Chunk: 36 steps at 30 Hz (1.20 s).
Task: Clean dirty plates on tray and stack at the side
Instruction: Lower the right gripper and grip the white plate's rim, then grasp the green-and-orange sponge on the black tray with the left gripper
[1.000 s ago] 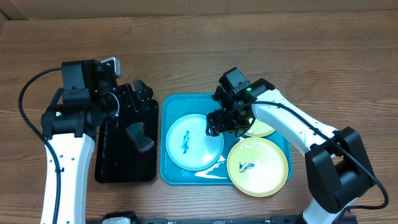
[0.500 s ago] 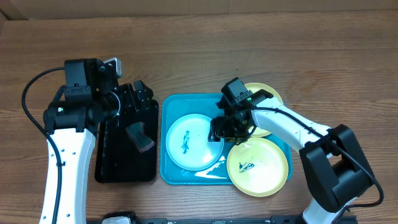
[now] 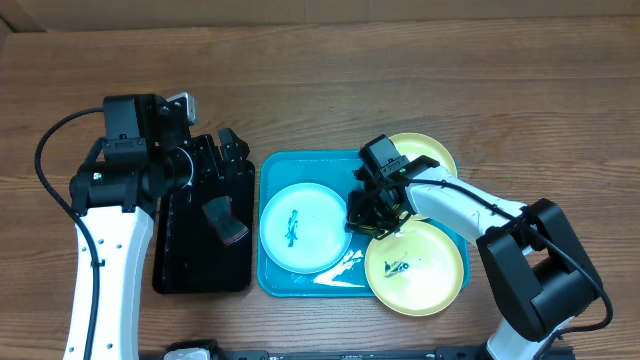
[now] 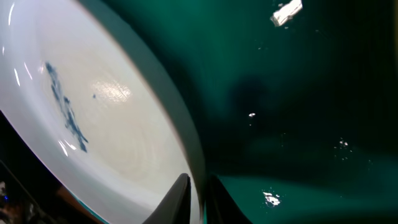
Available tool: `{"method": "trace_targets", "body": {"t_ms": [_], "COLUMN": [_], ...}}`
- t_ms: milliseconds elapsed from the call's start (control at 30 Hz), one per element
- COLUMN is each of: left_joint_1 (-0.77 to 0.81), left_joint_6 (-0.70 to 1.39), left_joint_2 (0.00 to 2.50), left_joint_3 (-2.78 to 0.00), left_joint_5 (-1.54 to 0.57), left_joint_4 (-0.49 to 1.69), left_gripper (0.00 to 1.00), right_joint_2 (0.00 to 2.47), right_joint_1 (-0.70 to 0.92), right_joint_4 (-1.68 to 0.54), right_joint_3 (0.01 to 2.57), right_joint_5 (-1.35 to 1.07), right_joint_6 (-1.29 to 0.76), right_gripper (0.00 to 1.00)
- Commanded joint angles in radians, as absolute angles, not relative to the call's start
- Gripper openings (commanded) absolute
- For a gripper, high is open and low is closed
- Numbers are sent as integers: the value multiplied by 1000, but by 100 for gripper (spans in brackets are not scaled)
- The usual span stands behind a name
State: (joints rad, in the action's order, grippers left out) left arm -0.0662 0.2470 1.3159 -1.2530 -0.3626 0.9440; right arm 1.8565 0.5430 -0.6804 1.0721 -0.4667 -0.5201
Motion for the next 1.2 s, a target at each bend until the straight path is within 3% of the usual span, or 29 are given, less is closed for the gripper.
{"method": "trace_targets", "body": {"t_ms": [0,233,367,433,567,733,833,967,1167], "left_joint_1": [-71,-71,-71,-71,-71,-71,-71,-69,-19], "left_joint_6": [232,231,207,206,248,374,471,646,710], "left_joint_2": [1320,1320,1324,1333,1356,1396,1432,1494,1584], "left_joint_3": [-1278,-1278,-1277,-1276,-1271,-1190,-1113,-1036,-992], "left_joint_5": [-356,-382,-315,-258,-199,-165,-149,-179,-191], "left_joint_4": [943,953,978,1012,1082,1063,1016,975,912], "left_gripper": [100,100,80,80,68,65,54,56,56], "right_joint_2": [1860,1860,1860,1860,1860,1860,1860,1860,1860], "right_joint_1": [544,544,544,544,544,544,544,544,544], "right_joint_4": [-670,-659,-655,-654,-655,-655,-656,-662,-662], "right_joint_3": [1066,1066,1066,1066,1066,1066,1066,1066,1066], "right_joint_5": [-472,-461,-461,-458,-446,-446,-446,-446,-446], "right_joint_6": [-528,-529,-528,-529,-533,-533,-533,-544,-543], "right_gripper": [7,4,4,4,4,4,4,4,4]}}
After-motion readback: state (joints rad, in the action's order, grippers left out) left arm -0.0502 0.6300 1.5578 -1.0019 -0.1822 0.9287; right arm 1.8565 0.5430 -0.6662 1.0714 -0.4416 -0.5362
